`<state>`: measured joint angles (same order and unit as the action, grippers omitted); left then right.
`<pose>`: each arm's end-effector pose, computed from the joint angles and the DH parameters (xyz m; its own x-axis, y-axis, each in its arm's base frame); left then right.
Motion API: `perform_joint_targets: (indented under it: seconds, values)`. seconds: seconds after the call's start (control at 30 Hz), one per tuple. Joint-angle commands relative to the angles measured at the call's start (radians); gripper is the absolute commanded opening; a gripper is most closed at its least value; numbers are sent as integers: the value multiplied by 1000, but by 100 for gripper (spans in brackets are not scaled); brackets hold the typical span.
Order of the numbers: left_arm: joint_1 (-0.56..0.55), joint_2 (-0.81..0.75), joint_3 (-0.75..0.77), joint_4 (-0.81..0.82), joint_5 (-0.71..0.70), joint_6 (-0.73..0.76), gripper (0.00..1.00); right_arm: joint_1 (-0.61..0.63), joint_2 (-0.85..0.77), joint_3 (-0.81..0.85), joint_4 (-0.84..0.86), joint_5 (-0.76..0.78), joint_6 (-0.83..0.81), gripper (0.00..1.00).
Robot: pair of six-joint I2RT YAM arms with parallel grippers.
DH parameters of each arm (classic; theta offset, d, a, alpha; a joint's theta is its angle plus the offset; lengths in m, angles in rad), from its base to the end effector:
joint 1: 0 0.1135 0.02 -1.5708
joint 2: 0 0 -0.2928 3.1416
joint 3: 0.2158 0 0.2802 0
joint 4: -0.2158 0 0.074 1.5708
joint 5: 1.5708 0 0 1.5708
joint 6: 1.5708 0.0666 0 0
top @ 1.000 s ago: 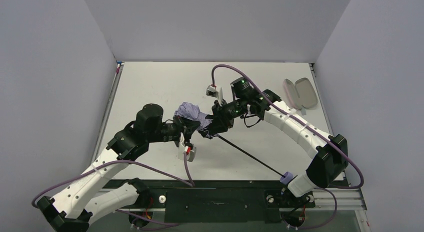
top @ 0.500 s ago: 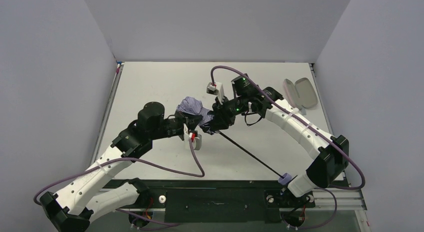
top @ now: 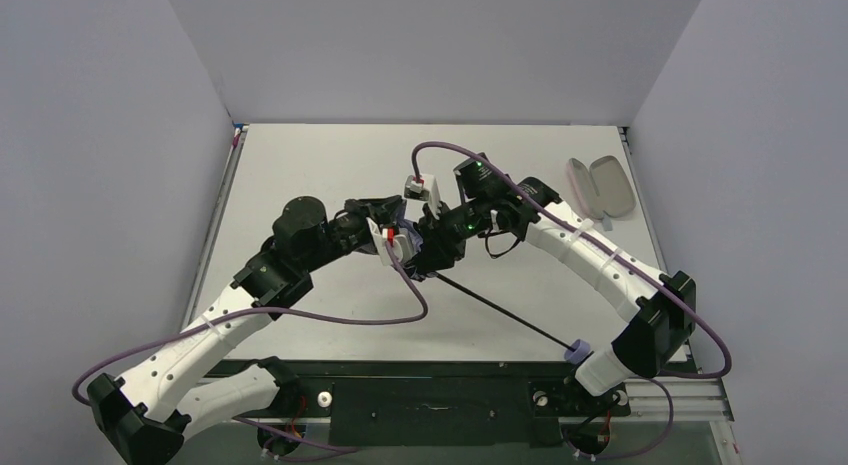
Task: Open the umbrella
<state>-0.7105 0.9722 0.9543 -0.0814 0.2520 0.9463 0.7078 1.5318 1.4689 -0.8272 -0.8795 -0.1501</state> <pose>0.1920 -0.1871 0.3968 0.6211 0.5021 -0.6019 0.5402 0.2821 0.7928 0.2393 0.2723 0.3582 -0.4668 -0.5249 -0.7118 -0.8624 0.0917 0.4979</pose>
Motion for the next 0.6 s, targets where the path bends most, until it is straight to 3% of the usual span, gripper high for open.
perform_joint_targets:
  seconds: [0.0,0.27,0.37,0.4,0.47,0.57]
  values:
    - [14,-14,46,86,-74,-54,0,0,-32,23,7,-80,-34,0]
    - [31,-41,41,-61,-61,-49,0,-19,-50,27,3,-54,-80,0]
    - [61,-21,92,-93,-72,-162,25,-32,-57,40,4,-43,-96,0]
    - [94,-11,121,-101,-59,-194,39,-43,-57,48,5,-38,-100,0]
    - [156,9,166,-113,-27,-299,56,-60,-58,58,5,-29,-103,0]
    - [277,35,218,-110,41,-479,71,-93,-60,73,6,-4,-115,0]
